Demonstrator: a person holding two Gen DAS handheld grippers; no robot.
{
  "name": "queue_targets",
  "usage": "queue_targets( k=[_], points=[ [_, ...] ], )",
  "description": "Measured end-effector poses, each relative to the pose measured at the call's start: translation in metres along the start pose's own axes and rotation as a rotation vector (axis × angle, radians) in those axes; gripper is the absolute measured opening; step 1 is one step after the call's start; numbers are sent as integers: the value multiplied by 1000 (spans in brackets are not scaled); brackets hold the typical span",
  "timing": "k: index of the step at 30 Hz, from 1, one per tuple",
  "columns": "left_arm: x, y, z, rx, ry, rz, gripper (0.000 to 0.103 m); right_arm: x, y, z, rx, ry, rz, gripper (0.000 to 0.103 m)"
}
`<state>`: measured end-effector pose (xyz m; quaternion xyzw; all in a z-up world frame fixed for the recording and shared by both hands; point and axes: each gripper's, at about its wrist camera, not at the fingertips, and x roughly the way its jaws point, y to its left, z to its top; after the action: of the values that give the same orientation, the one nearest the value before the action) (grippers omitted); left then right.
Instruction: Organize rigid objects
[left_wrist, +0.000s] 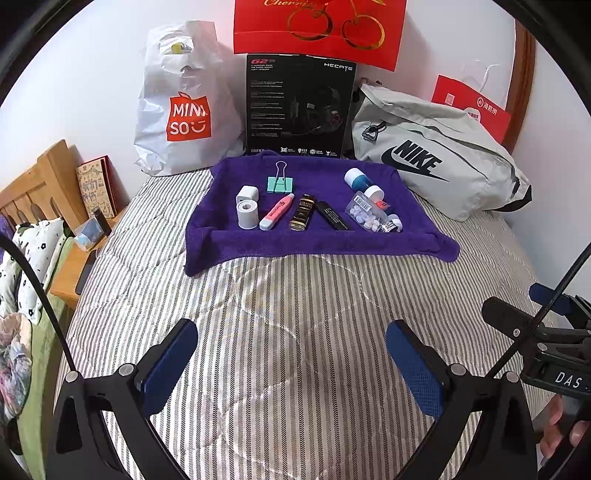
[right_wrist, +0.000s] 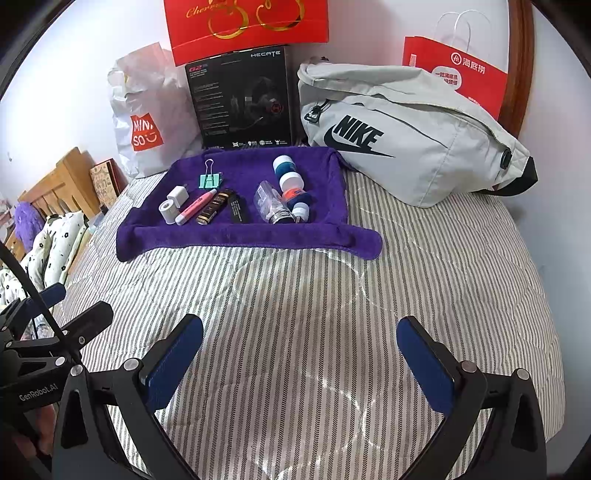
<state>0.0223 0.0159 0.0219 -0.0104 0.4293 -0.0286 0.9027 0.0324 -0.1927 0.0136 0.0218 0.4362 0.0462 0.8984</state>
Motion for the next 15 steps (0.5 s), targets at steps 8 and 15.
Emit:
queue_targets(
  k=[8,15],
  points=[
    [-2,-1,0,3,-6,-2,103,-1,-1,0,3,0,4,103],
    [-3,-2,-1,5,-5,1,103,-2,0,-1,1,-1,1,103]
  ],
)
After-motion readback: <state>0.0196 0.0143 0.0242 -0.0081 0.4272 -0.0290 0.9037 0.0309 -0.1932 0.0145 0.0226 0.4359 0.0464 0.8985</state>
